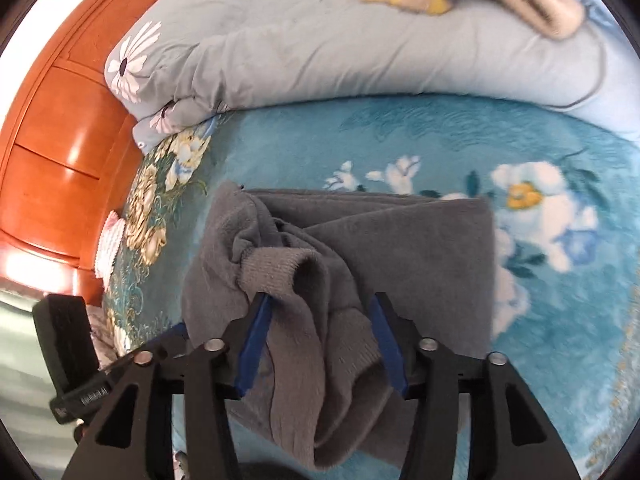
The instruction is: Fold clothes
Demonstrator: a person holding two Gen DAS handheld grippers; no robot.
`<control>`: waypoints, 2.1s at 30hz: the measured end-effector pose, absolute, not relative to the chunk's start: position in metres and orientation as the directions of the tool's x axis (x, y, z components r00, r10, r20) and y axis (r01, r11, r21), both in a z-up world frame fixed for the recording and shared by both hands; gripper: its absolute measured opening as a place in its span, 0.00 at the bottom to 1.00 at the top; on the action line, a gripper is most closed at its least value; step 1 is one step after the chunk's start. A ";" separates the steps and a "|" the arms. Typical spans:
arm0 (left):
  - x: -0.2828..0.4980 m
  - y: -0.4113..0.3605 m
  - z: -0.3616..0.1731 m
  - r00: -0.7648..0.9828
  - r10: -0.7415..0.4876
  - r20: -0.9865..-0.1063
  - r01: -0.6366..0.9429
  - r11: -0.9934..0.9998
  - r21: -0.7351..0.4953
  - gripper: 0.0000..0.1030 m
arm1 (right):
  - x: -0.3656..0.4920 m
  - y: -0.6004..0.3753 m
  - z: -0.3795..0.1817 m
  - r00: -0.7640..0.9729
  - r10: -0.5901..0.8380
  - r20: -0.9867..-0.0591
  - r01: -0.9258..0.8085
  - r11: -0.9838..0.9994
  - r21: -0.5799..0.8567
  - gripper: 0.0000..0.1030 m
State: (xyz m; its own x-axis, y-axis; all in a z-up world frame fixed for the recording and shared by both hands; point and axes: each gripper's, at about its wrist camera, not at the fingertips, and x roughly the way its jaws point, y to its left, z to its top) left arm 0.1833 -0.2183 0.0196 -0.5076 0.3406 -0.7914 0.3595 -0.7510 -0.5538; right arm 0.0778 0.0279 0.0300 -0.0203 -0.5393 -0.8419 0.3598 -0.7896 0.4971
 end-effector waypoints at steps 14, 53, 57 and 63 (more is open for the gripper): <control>0.206 -0.252 0.014 -0.554 0.371 -0.746 0.416 -0.653 -0.633 0.64 | 0.080 0.014 0.047 0.063 -0.693 -0.718 0.326 -0.665 0.671 0.15; 0.183 -0.244 -0.007 -0.436 0.311 -0.845 0.487 -0.708 -0.512 0.64 | 0.102 0.055 -0.001 0.029 -0.683 -0.730 0.136 -0.720 0.680 0.24; 0.185 -0.247 -0.003 -0.451 0.320 -0.833 0.482 -0.698 -0.529 0.64 | 0.097 0.053 0.015 0.005 -0.690 -0.723 0.155 -0.714 0.683 0.11; 0.181 -0.238 0.008 -0.465 0.360 -0.809 0.424 -0.711 -0.561 0.65 | 0.077 0.059 0.081 -0.060 -0.703 -0.708 0.309 -0.688 0.657 0.11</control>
